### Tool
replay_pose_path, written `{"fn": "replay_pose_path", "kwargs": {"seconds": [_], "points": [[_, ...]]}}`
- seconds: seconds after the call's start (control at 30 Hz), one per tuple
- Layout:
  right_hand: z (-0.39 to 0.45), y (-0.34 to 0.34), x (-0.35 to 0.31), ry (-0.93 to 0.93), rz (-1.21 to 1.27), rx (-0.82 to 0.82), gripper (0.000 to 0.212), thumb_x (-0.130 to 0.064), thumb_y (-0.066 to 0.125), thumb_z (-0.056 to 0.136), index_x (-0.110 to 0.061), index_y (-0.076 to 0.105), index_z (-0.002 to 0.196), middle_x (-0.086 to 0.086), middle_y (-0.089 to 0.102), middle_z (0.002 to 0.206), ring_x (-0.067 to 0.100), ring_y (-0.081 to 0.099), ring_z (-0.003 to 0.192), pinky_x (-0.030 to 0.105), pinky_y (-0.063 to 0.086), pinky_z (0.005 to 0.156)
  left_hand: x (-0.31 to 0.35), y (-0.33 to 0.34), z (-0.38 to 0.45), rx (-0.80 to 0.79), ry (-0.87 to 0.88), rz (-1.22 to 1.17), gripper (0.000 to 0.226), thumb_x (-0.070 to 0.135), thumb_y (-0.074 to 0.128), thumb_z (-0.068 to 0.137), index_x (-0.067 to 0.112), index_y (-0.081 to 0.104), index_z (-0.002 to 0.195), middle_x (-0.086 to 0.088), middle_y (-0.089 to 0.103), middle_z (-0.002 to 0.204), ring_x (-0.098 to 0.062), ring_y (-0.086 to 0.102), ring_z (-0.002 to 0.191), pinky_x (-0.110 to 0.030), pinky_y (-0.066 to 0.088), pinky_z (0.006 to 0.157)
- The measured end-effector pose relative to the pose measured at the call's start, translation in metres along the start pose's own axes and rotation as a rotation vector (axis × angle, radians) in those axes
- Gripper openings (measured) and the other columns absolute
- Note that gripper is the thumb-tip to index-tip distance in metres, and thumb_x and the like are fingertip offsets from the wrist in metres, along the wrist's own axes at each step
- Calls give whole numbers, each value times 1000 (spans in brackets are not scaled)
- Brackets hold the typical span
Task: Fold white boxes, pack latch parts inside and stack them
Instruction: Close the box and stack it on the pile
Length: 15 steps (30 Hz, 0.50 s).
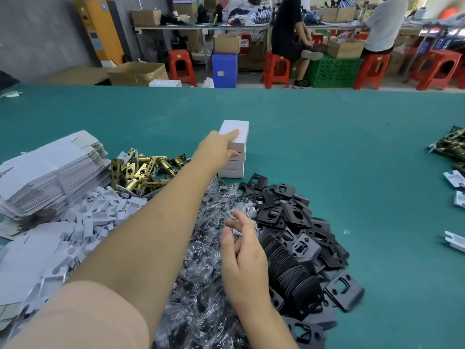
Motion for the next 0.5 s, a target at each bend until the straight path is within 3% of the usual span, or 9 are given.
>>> {"fn": "replay_pose_path", "kwargs": {"seconds": [0.17, 0.37, 0.5], "points": [[0, 0, 0, -5, -3, -2, 57, -62, 30, 99, -36, 36, 150, -25, 60, 126, 0, 58, 76, 27, 49, 82, 0, -1, 4, 5, -38, -7, 64, 29, 67, 99, 38, 38, 155, -18, 55, 138, -37, 53, 121, -40, 47, 97], [1, 1, 1, -9, -38, 0, 54, -59, 30, 101, -36, 41, 148, -29, 57, 125, 0, 59, 84, 28, 50, 86, 2, -6, 4, -18, -57, 131, 69, 45, 60, 100, 37, 24, 159, -15, 59, 134, -36, 57, 116, -39, 50, 81], [1, 3, 2, -5, -59, 4, 57, -60, 29, 100, -33, 46, 147, -28, 57, 129, -3, 58, 108, 15, 43, 89, 10, -8, 2, 22, -166, 198, 102, 71, 59, 87, 35, 2, 162, -17, 31, 152, -37, 58, 113, -37, 46, 74]]}}
Point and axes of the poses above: each hand's wrist, its own z-axis towards the middle knuckle, its own y-axis out of the palm, x = y × z, the point moved 6 cm from there along z, towards the middle knuckle
